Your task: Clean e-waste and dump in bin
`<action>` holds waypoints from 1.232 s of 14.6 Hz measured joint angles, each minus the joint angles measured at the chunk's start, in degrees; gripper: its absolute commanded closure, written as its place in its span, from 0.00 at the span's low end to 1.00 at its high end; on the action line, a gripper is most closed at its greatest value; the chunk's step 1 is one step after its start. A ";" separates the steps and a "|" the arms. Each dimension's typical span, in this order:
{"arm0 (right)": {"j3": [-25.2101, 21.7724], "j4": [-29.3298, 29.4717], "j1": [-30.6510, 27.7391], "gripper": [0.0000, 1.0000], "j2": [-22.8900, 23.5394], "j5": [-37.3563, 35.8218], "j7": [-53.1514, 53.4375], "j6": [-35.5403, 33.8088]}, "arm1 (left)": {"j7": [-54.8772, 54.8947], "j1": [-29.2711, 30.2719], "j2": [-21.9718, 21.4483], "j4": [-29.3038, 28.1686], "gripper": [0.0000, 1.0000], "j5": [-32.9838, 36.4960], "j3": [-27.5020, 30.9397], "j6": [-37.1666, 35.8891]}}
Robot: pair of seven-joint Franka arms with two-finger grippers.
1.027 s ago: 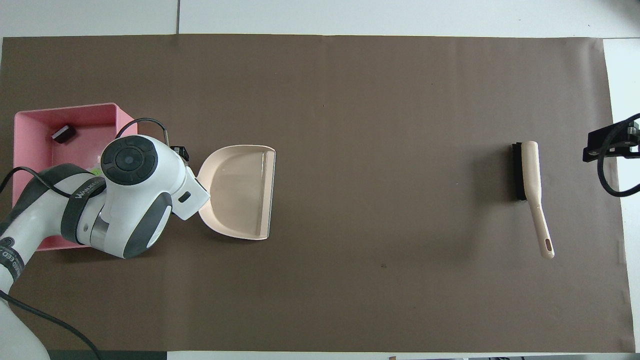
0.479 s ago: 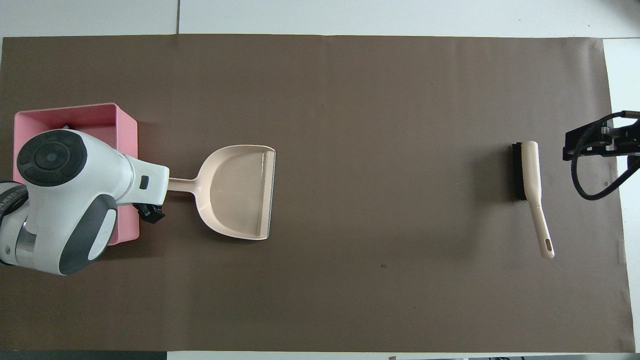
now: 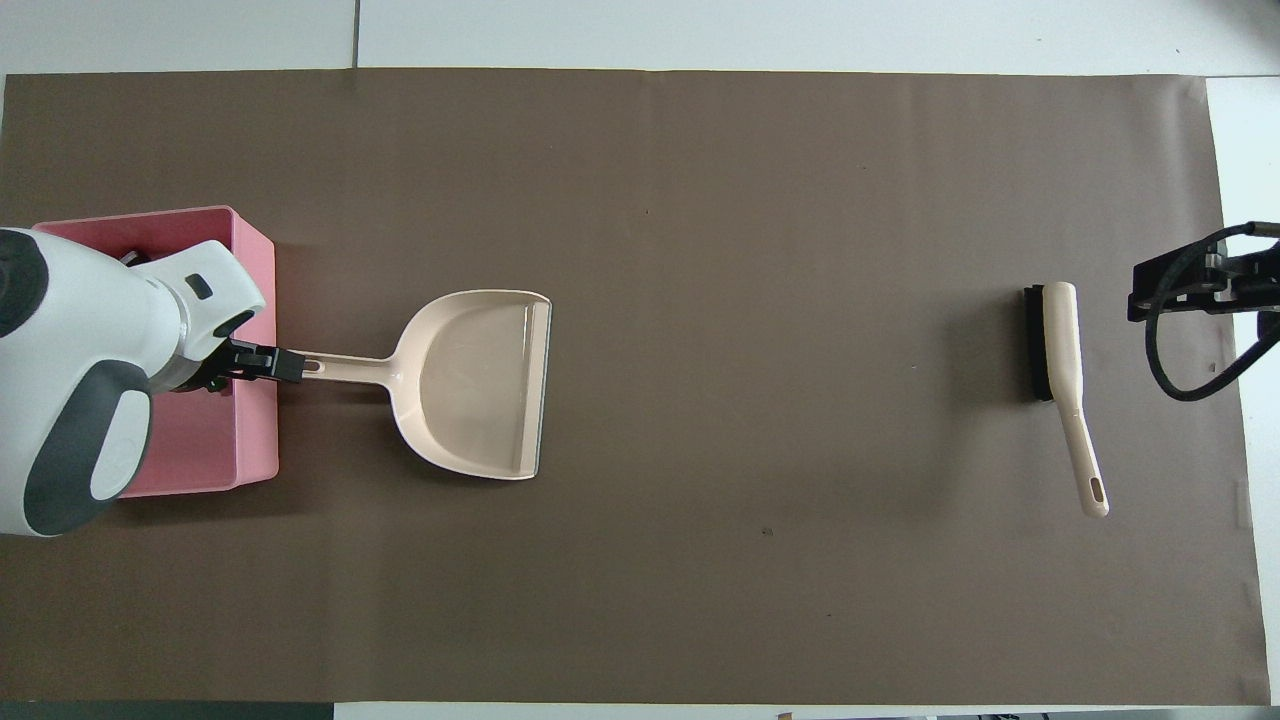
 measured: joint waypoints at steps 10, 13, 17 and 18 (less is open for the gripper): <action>0.35 -0.04 -0.20 0.00 -0.14 -0.05 0.00 0.51 | 6.69 8.46 3.38 30.77 0.01 -4.24 0.27 -28.99; 2.30 -0.04 -2.14 0.00 -0.14 -0.05 0.00 0.54 | 7.48 9.02 6.97 37.28 0.01 -5.59 0.25 -34.27; 3.46 -0.06 -3.98 0.00 -0.14 -0.03 0.00 0.54 | 7.48 9.89 5.90 34.53 0.01 -6.72 0.29 -33.88; 3.81 -0.07 -4.33 0.00 -0.14 -0.03 0.00 0.54 | 7.48 9.89 5.39 33.46 0.01 -6.79 0.29 -33.36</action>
